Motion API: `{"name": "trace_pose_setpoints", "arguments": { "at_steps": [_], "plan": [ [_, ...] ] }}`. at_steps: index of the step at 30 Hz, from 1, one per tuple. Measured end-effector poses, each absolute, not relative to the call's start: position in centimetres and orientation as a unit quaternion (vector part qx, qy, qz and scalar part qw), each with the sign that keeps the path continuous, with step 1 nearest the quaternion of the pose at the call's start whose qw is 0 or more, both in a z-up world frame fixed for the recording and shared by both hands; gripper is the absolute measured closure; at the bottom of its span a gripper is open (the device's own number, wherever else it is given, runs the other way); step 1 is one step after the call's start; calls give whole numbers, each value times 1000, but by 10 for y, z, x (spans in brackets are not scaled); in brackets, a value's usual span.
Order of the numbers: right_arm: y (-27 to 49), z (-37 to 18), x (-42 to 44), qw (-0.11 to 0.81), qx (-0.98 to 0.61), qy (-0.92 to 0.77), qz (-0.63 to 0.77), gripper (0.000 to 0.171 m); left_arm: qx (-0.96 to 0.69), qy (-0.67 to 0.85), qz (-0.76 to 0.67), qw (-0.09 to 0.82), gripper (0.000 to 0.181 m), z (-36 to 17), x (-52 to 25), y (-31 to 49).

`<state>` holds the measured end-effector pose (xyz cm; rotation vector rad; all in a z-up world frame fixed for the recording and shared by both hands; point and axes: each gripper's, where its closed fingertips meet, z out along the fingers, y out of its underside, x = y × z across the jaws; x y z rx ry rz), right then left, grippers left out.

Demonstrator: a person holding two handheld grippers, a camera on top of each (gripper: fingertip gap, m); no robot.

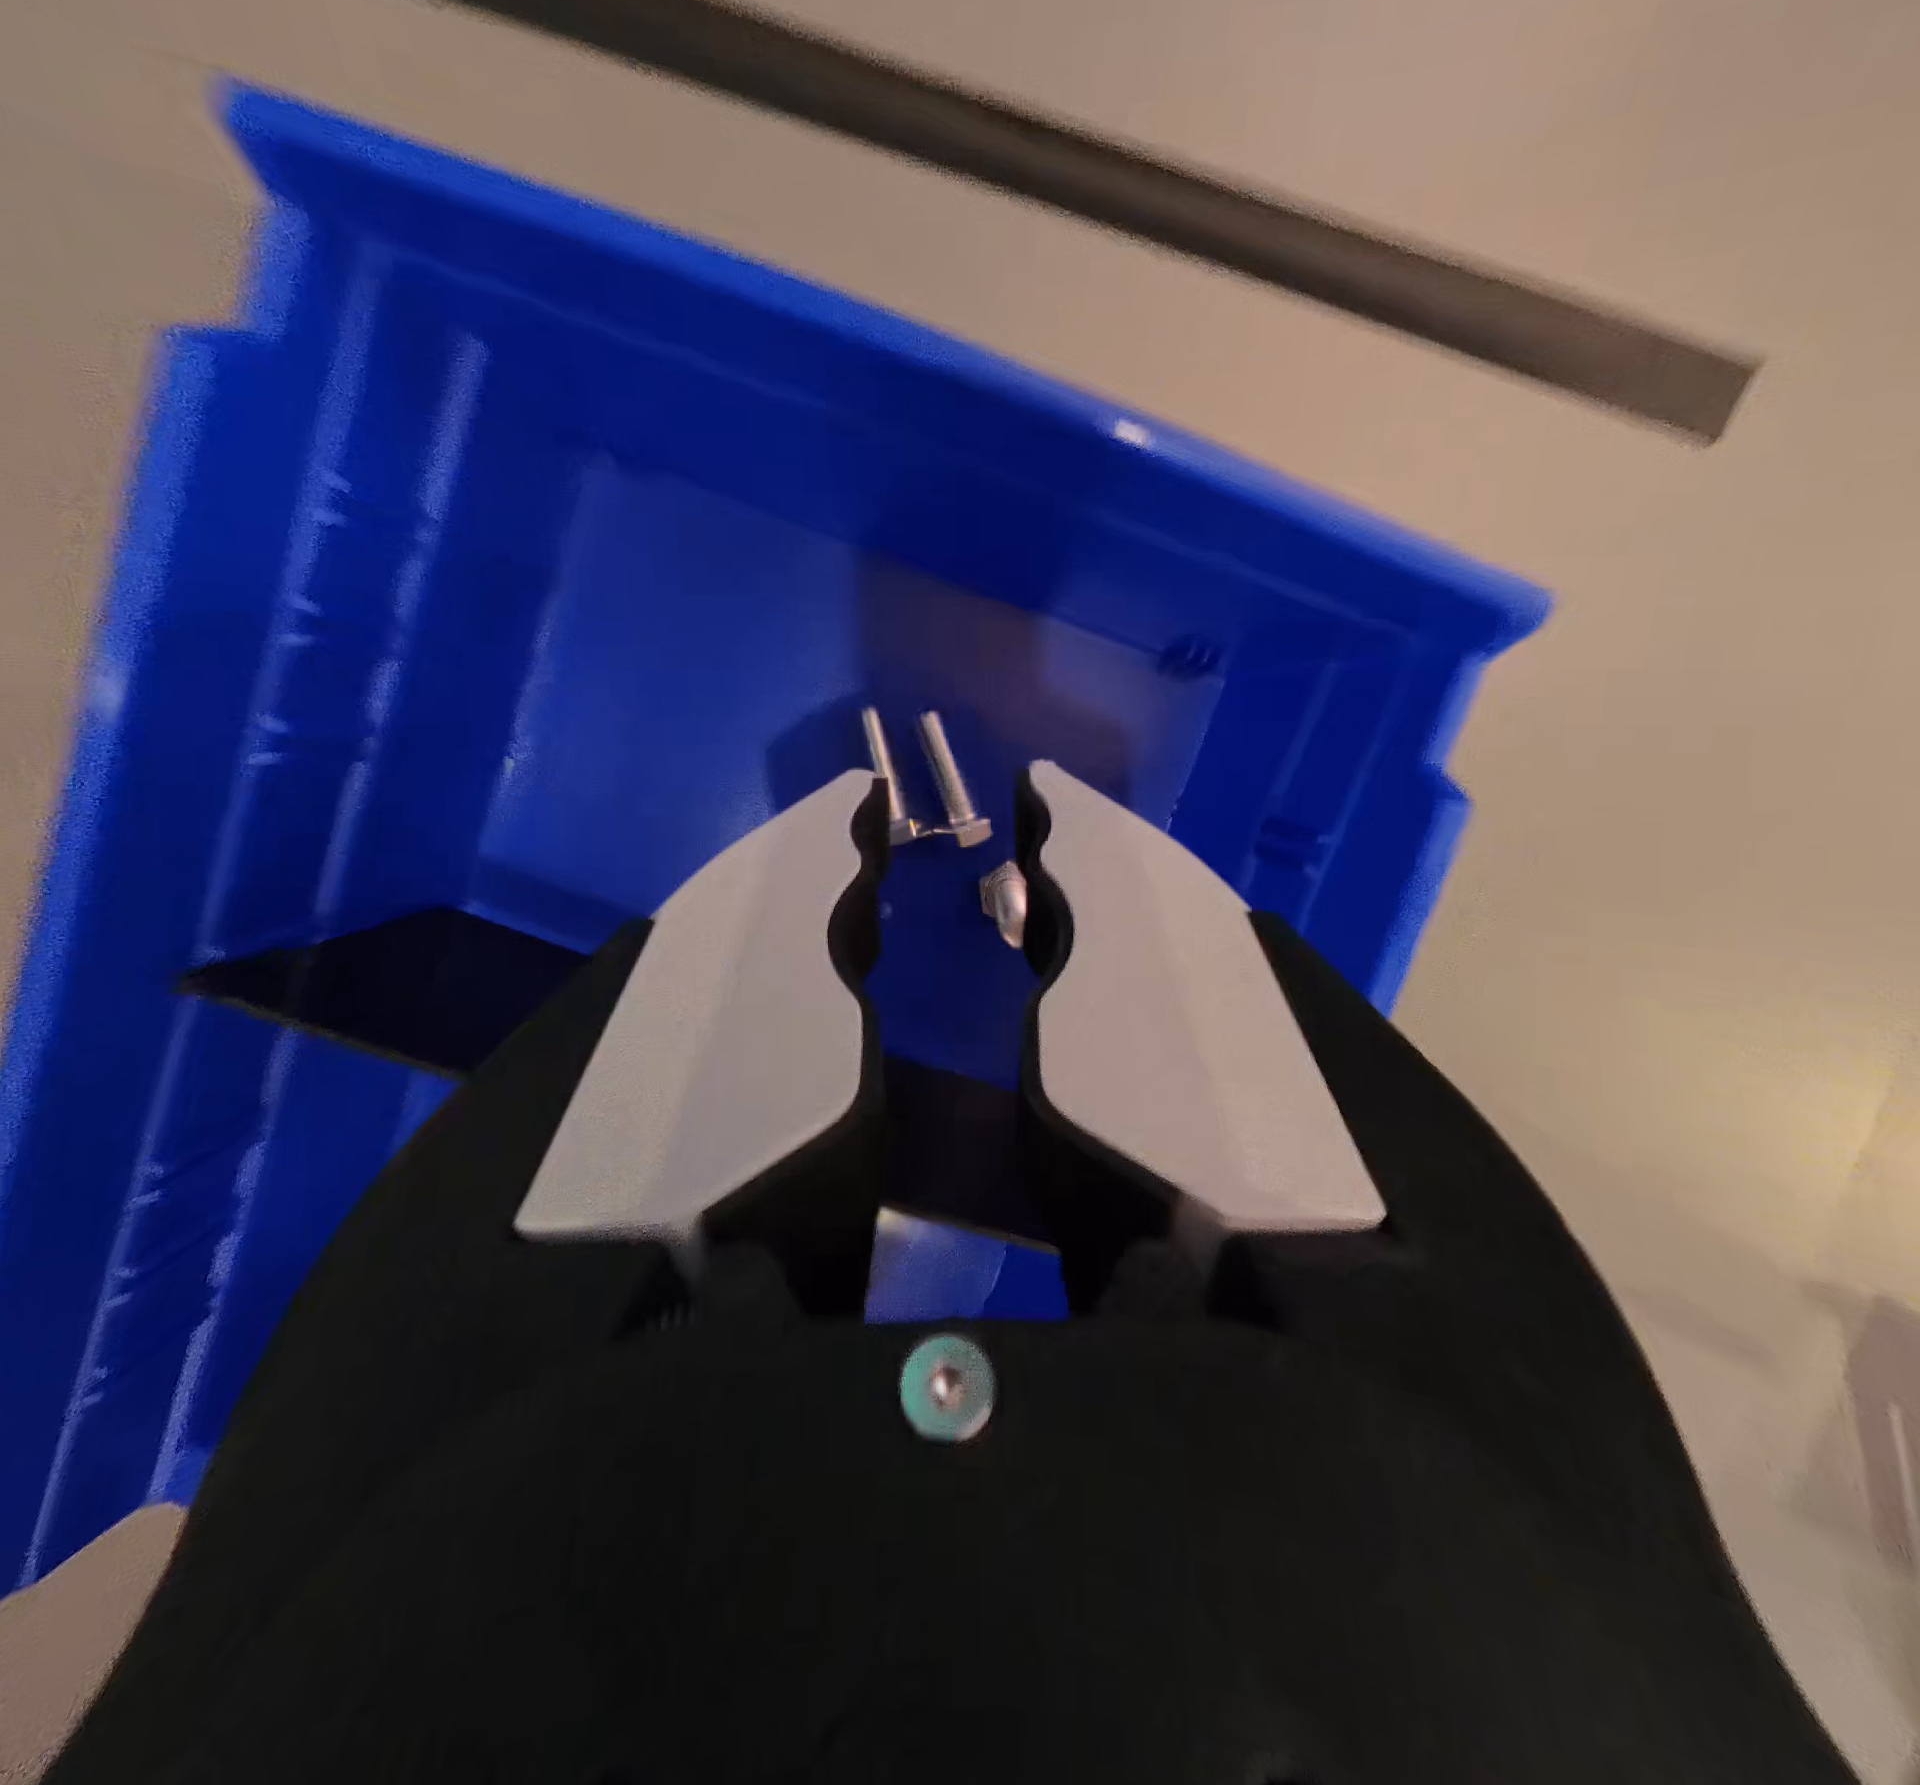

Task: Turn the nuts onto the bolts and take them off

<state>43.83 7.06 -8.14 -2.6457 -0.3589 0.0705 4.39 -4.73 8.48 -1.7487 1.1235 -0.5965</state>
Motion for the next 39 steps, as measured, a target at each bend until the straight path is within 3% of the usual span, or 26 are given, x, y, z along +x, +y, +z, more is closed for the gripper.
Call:
{"name": "trace_pose_setpoints", "arguments": {
  "at_steps": [5, 10, 17, 25, 34, 37, 39],
  "plan": [
    [67, -10, 427, 361, -922, -137, 24, 147, -793, 406, -108, 440, 147, 61, -35, -16],
    [55, 34, 405, 424, -889, -174, -4, 147, -879, 359, -73, 305, 152, 1, -101, -6],
    [46, 40, 376, 416, -882, -221, -31, 147, -930, 262, -141, 217, 151, -58, -100, 28],
    [45, 33, 367, 397, -885, -241, -42, 146, -965, 223, -68, 123, 149, -119, -105, 43],
    [42, 33, 373, 390, -888, -238, -47, 145, -974, 214, -36, 60, 147, -152, -112, 40],
    [41, 35, 373, 393, -887, -239, -47, 145, -975, 217, -32, 48, 162, -155, -114, 37],
    [41, 36, 371, 395, -886, -239, -45, 145, -973, 223, -41, 48, 162, -155, -117, 38]
  ]
}}
